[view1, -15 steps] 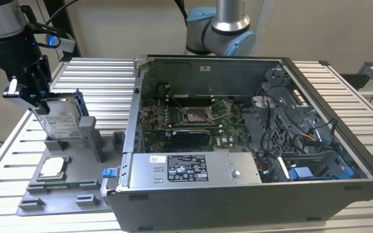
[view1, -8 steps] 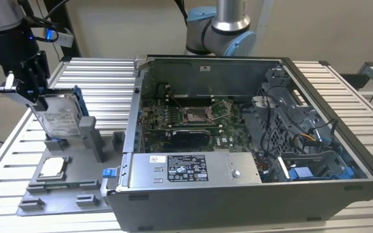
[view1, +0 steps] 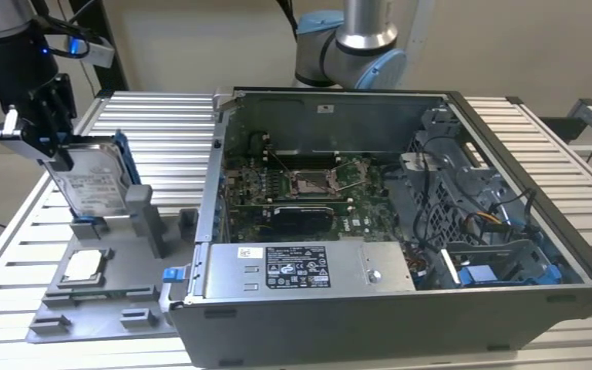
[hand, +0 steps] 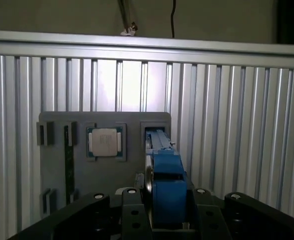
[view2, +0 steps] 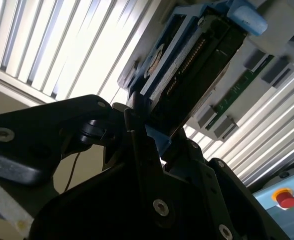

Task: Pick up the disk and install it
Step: 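Pick up the disk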

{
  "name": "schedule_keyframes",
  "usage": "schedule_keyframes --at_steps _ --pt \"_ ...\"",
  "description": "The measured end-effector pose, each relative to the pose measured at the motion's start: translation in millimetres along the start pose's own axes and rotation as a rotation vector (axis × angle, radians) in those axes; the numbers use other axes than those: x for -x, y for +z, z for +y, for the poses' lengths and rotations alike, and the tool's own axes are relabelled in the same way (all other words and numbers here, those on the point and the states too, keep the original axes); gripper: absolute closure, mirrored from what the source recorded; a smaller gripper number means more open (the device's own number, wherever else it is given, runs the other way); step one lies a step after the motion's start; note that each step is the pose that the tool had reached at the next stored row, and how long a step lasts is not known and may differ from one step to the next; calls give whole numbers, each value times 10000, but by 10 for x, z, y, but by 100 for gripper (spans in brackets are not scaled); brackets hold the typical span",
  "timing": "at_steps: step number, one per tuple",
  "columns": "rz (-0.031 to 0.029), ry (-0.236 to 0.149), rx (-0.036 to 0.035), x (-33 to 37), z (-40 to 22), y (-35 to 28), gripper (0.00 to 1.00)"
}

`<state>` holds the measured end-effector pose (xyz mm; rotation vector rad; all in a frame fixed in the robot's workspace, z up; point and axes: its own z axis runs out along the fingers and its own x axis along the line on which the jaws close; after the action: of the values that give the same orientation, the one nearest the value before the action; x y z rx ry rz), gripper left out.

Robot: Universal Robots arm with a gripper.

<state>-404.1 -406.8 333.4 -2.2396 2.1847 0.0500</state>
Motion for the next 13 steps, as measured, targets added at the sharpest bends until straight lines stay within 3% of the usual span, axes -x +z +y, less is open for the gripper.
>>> schedule_keyframes --at_steps 13 --pt "0 0 0 6 3 -201 100"
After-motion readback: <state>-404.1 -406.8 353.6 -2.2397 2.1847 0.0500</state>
